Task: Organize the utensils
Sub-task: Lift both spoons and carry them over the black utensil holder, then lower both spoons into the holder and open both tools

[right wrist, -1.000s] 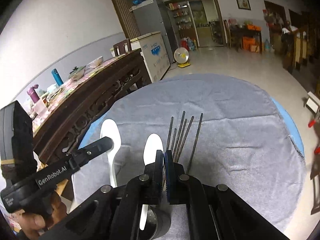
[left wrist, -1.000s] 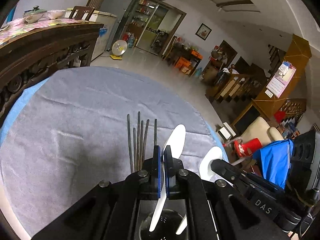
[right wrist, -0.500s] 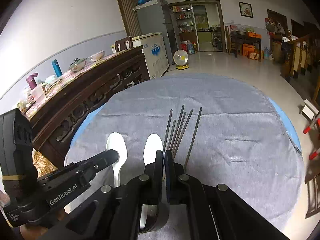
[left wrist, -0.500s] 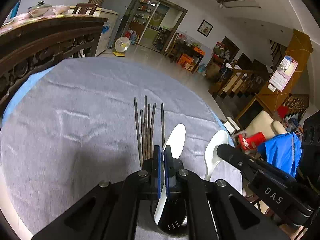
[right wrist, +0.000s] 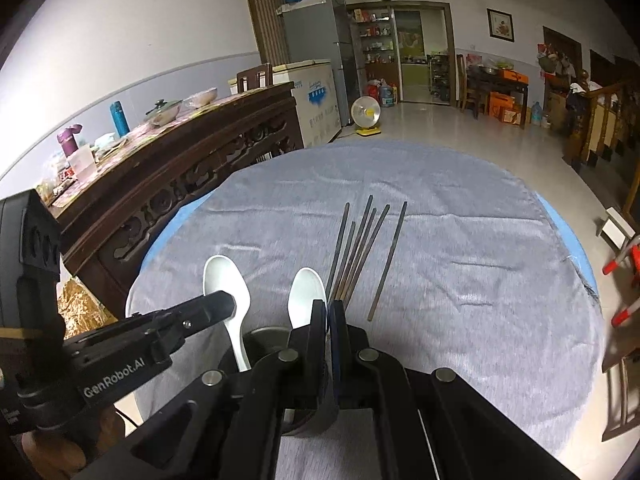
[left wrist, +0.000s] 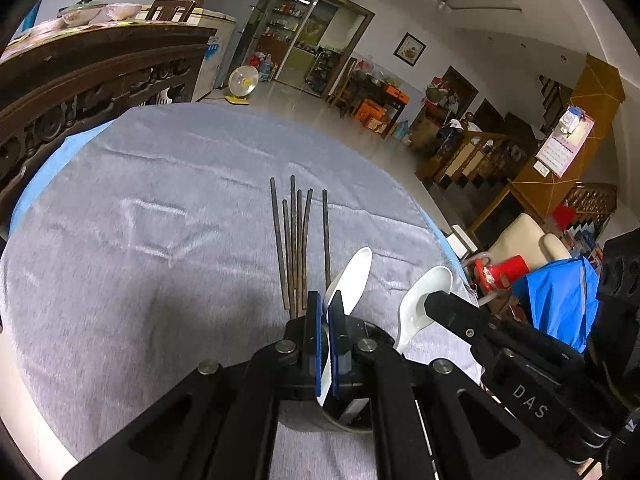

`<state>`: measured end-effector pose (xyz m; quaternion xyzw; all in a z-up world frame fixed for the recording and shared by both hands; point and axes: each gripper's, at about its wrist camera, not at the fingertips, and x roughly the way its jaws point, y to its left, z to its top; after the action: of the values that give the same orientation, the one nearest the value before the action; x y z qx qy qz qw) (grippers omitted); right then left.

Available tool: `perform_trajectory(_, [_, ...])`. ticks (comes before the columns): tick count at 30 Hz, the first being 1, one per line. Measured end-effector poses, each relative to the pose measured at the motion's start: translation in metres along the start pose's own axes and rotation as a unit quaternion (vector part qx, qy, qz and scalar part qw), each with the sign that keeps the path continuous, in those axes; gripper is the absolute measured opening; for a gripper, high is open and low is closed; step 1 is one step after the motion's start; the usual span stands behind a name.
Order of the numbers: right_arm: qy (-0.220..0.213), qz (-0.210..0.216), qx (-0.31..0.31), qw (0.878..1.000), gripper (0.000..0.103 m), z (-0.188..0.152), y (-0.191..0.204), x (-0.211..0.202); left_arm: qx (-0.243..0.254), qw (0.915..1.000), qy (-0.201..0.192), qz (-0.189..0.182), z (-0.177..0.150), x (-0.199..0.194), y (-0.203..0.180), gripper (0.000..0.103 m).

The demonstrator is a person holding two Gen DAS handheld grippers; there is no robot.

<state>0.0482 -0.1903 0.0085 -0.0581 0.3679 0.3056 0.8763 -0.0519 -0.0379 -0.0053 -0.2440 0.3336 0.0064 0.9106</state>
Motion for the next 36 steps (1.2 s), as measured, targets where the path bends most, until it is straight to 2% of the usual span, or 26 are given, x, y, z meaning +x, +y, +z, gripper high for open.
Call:
perform_trajectory(17, [0.013,0.007,0.005,1.0,0.004,-0.012,0.002,-0.002,-0.009,0.9998,0.016,-0.003,-0.007,-0.007,0.003,0.003])
perform_trajectory(19, [0.017,0.009,0.005,1.0,0.008,-0.012,0.001,-0.002,-0.012,0.9998,0.018,-0.006,-0.006,-0.009,0.002,0.003])
perform_trajectory(20, [0.018,0.008,0.005,1.0,0.016,-0.012,0.001,-0.002,-0.014,0.9998,0.016,-0.005,-0.006,-0.01,0.002,0.004])
perform_trajectory(21, [0.019,0.009,0.005,1.0,0.028,-0.012,0.001,-0.002,-0.016,0.9997,0.015,-0.005,-0.005,-0.012,0.003,0.005])
perform_trajectory(23, [0.02,0.013,0.006,1.0,0.04,-0.013,0.001,-0.003,-0.02,0.9997,0.014,-0.007,-0.003,-0.015,0.003,0.005])
perform_trajectory(26, [0.012,0.016,0.011,1.0,0.046,-0.012,-0.002,-0.009,-0.03,0.9994,0.011,-0.01,0.001,-0.022,0.005,0.017])
perform_trajectory(28, [0.006,0.017,0.017,1.0,0.047,-0.009,-0.005,-0.013,-0.036,0.9993,0.003,-0.012,0.004,-0.028,0.005,0.032])
perform_trajectory(34, [-0.005,0.021,0.043,0.999,0.049,0.0,-0.022,-0.02,-0.04,0.9989,-0.019,-0.017,0.017,-0.042,0.004,0.039])
perform_trajectory(36, [-0.004,0.025,0.057,0.998,0.051,0.003,-0.032,-0.02,-0.047,0.9985,-0.026,-0.013,0.025,-0.044,0.01,0.046])
